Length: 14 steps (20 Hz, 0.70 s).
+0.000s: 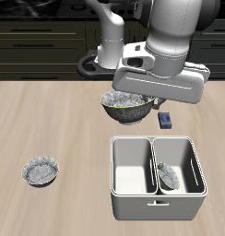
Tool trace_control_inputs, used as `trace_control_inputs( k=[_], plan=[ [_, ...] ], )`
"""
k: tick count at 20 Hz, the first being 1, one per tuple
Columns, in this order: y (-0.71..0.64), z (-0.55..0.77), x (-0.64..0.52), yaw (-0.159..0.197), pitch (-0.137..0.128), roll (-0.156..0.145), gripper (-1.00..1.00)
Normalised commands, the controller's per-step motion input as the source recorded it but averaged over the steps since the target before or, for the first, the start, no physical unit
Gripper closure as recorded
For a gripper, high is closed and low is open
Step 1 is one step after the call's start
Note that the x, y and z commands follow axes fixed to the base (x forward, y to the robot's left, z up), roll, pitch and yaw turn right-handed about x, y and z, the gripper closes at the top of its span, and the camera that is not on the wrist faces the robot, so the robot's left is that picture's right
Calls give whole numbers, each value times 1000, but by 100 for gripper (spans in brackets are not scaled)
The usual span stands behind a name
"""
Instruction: Place the smallest bowl in the left side of the drainer and place the largest bowl in the right side
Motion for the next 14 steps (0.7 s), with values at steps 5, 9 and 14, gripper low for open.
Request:
trace_control_inputs(
  k=[5,9,14],
  plan=[
    [95,-89,131,6,12,-12,100],
    [-36,70,58,1,-13,11,100],
    [17,-77,50,-6,12,1,100]
  ],
)
